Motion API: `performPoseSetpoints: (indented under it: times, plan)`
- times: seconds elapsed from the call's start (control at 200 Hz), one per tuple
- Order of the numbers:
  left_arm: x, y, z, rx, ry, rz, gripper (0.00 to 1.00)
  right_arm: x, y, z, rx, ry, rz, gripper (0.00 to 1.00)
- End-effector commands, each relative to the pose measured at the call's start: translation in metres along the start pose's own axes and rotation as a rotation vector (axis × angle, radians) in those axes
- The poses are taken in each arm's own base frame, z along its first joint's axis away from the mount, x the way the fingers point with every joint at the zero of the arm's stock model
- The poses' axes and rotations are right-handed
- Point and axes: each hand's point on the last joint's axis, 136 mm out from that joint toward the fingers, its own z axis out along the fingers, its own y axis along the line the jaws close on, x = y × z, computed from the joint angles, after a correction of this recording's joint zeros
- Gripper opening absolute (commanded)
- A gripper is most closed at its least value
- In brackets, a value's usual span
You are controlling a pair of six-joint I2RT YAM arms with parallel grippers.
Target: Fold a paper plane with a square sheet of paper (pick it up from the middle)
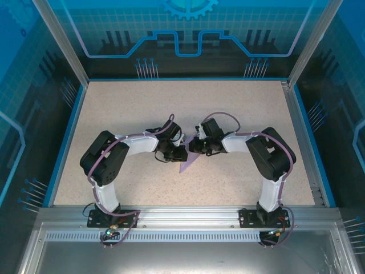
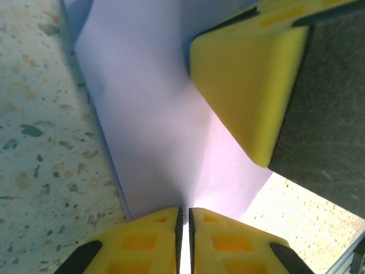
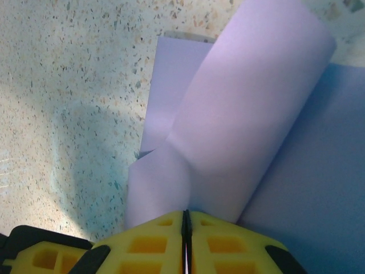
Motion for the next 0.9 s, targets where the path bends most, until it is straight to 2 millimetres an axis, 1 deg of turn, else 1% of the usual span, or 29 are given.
performPoseSetpoints:
  times: [0.0,0.17,0.31,0.415,0.49,0.56,0.68,0.75,0.895]
  plan:
    - [0.003,0.006,0.009,-0.006,0.009,-0.013,0.14,0.009,-0.004,-0.007,0.003,0.036,0.035,0.11]
    - [0.008,0.009,0.013,-0.006,0.023,-0.015,0.13,0.002,0.004,-0.012,-0.034,0.014,0.043,0.12]
    - [0.014,0.017,0.017,-0.029,0.041,-0.010,0.12,-0.008,0.015,-0.018,-0.084,-0.019,0.051,0.15]
    - [0.018,0.024,0.021,-0.047,0.053,-0.011,0.11,-0.014,0.022,-0.018,-0.119,-0.032,0.065,0.16]
    - [0.020,0.028,0.022,-0.063,0.060,-0.006,0.11,-0.015,0.024,-0.013,-0.131,-0.028,0.074,0.16]
    - [0.021,0.033,0.022,-0.086,0.064,0.004,0.11,-0.013,0.020,-0.007,-0.117,-0.013,0.079,0.16]
    - [0.024,0.041,0.022,-0.131,0.074,0.022,0.10,-0.011,0.005,0.002,-0.055,0.002,0.086,0.16]
    - [0.027,0.047,0.022,-0.159,0.090,0.029,0.10,-0.013,-0.004,0.004,-0.002,-0.002,0.074,0.16]
    - [0.031,0.055,0.020,-0.199,0.098,0.038,0.10,-0.024,-0.021,0.002,0.089,-0.022,0.049,0.16]
